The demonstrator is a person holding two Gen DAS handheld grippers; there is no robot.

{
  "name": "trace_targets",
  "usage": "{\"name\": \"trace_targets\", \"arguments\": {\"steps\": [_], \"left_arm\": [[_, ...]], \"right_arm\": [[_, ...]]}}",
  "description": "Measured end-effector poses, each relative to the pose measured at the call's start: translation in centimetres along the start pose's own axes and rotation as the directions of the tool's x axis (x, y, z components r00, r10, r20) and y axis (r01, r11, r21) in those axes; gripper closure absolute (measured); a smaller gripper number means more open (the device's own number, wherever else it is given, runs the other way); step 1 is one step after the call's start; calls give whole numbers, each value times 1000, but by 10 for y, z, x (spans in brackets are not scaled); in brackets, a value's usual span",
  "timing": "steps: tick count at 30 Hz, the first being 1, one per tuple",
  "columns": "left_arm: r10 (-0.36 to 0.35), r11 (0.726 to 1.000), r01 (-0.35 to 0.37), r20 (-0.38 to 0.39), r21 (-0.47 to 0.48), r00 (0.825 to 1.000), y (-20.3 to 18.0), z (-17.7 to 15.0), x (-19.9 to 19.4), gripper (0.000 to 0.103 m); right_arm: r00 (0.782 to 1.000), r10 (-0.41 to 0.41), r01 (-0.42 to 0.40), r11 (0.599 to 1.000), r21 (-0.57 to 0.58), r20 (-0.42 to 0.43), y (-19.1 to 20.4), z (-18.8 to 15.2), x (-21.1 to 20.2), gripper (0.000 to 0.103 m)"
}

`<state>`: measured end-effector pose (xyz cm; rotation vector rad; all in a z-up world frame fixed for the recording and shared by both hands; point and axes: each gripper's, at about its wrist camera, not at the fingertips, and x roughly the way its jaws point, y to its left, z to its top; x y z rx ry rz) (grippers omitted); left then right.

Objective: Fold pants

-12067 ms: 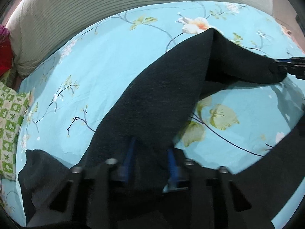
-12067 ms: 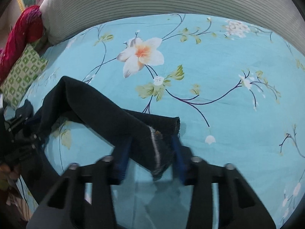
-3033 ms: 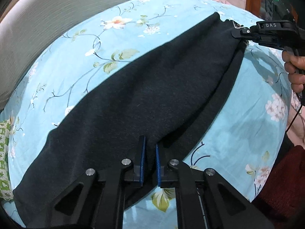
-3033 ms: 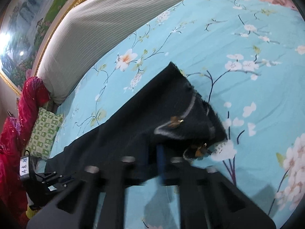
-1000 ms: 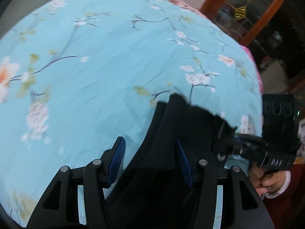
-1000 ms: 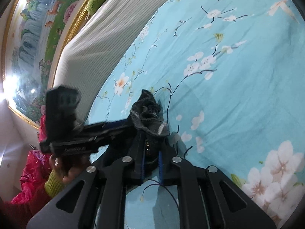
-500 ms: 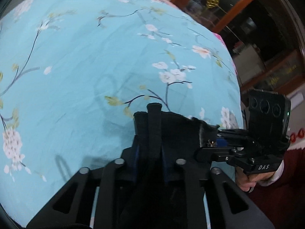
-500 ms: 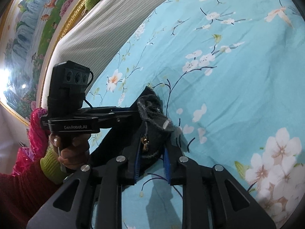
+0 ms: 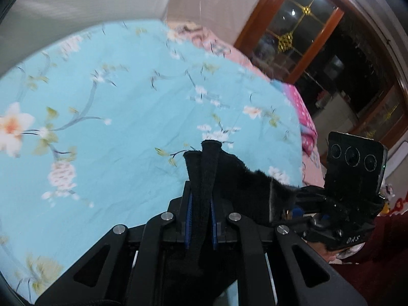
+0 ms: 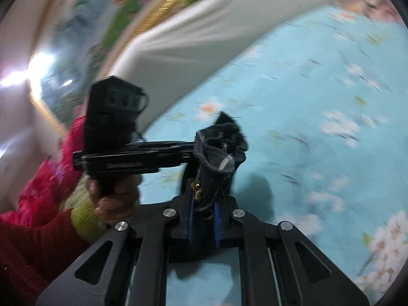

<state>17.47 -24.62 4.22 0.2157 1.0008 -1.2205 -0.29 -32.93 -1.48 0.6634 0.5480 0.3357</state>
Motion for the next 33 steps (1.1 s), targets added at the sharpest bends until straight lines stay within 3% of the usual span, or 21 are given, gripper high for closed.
{"name": "trace_targets", "arguments": {"steps": [5,10,20,33], "left_arm": [[82,997,-82,80,-7,993,-16,-25,-52,94],[145,988,-138,119,-66,982,-6,-62,-90,94],[212,952,-167,159,-258,964,40,-140,-119,94],[304,890,-234,125,-391,945,61,-190,-118,92]], "right_arm": [[989,149,-149,988,-42,-15,31,-1,10,90],[974,220,-225,971,-85,-62,60,-14,34,90],[962,212,-235,964,-124,-169,93,-48,84,90],[941,152,-216,957,-191,-304,112,-82,124,87]]}}
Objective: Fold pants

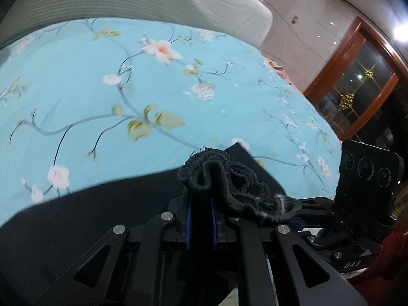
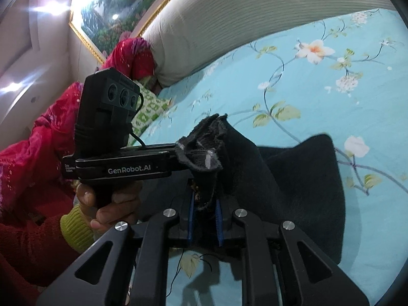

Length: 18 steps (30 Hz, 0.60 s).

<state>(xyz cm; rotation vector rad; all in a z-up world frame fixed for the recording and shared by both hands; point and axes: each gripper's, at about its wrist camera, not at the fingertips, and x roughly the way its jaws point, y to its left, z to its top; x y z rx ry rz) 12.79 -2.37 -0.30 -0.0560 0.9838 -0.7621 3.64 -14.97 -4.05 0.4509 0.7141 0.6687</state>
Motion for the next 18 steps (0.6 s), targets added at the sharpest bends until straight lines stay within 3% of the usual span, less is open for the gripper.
{"name": "trace_targets", "arguments": {"steps": [5,13,18], "left_arm": [[58,997,-58,-4,-56,998,13,-15,-3,91],[143,977,-142,-7,-156,990,29,-34,-16,95],[164,967,-160,2,-198,987,29,-50,-30,94]], "right_arm": [[999,-7,6,1000,-15,-35,4,-8,8,85],[997,25,-29,998,-57,-76,18,-14,22,56],[995,40,-45,998,-47,-89,22,-22,24,56]]}}
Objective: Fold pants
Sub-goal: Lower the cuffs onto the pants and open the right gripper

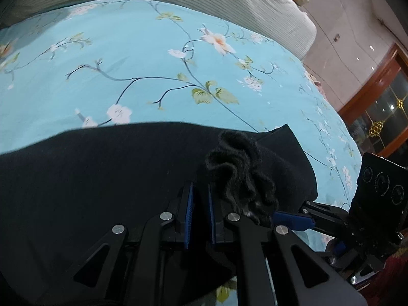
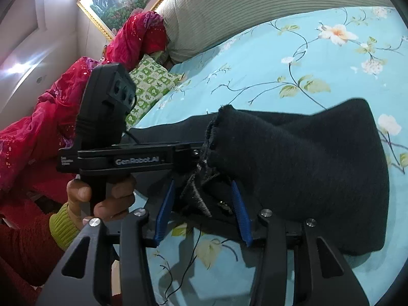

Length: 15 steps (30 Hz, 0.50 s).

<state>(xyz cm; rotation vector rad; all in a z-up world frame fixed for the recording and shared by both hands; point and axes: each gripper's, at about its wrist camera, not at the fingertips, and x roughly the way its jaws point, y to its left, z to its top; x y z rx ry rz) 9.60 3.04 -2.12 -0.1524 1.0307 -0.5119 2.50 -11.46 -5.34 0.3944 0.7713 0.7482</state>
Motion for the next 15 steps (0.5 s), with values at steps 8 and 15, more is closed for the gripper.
{"name": "trace_targets", "arguments": {"steps": [8,15], "left_arm": [[69,994,-64,58,-93,996,6,-22,-30,66],[141,963,-106,128,-246,982,23,-51,-70,53]], "right_arm": [[999,42,-42,999,-18,19,14,1,-16,56],[994,68,-66,998,-21,83,18,11,-34,53]]}}
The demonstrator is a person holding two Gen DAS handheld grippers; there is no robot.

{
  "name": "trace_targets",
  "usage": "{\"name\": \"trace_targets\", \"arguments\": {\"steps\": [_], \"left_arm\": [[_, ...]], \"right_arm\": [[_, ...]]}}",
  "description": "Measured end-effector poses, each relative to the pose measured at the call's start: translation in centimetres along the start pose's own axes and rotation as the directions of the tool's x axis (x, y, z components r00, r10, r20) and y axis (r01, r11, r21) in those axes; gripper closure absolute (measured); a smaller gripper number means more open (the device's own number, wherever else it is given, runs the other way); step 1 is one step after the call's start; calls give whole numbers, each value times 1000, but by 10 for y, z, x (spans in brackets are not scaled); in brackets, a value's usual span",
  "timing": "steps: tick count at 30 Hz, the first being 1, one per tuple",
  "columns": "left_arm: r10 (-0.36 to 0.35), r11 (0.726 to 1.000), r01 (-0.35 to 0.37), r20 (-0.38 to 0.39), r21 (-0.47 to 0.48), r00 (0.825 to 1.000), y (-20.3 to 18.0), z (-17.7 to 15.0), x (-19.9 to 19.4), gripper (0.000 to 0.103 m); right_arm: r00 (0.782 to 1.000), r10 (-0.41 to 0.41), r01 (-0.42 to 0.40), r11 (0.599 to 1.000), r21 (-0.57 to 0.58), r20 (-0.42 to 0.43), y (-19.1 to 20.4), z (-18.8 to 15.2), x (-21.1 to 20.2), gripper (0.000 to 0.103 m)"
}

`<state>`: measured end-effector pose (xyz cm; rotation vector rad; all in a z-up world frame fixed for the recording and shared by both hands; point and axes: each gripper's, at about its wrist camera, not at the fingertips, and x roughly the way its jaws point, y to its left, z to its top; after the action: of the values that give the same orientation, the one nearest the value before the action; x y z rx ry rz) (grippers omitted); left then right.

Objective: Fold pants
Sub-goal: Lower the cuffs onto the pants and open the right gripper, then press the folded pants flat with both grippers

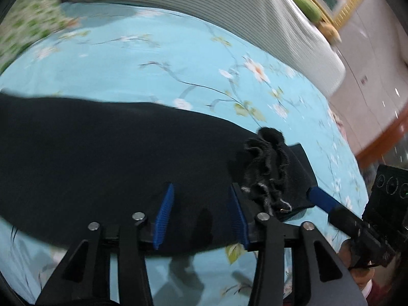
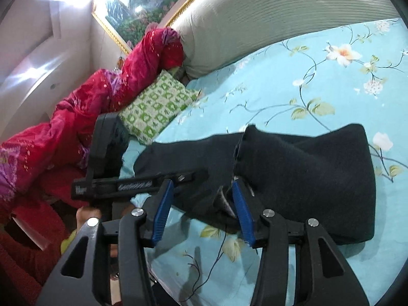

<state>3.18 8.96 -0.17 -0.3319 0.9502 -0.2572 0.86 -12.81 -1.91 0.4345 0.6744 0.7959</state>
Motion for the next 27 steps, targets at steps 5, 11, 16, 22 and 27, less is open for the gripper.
{"name": "trace_targets", "arguments": {"steps": [5,11,16,22,27], "left_arm": [[56,990,-49,52,-136,997,29,-17,-31,51],[134,960,-105,97,-258,986,65,-31,-63,45],[188,928,-142,104,-345,977,95,-42,-79,44],[218,893,-158,100,-421,971,125,-49,-88,44],[228,869,-153,106,-471,968,148,-48,-93,41]], "right_arm": [[1000,9,-9,1000,8,3,0,7,5,53],[998,49,-50,998,-29,-35,16,19,27,52],[994,77,-83,993,-80,-79,36,26,47,51],[987,86,-104,985,-137,-135,52,34,71,47],[980,91,-120,979,-165,-176,62,43,92,47]]}}
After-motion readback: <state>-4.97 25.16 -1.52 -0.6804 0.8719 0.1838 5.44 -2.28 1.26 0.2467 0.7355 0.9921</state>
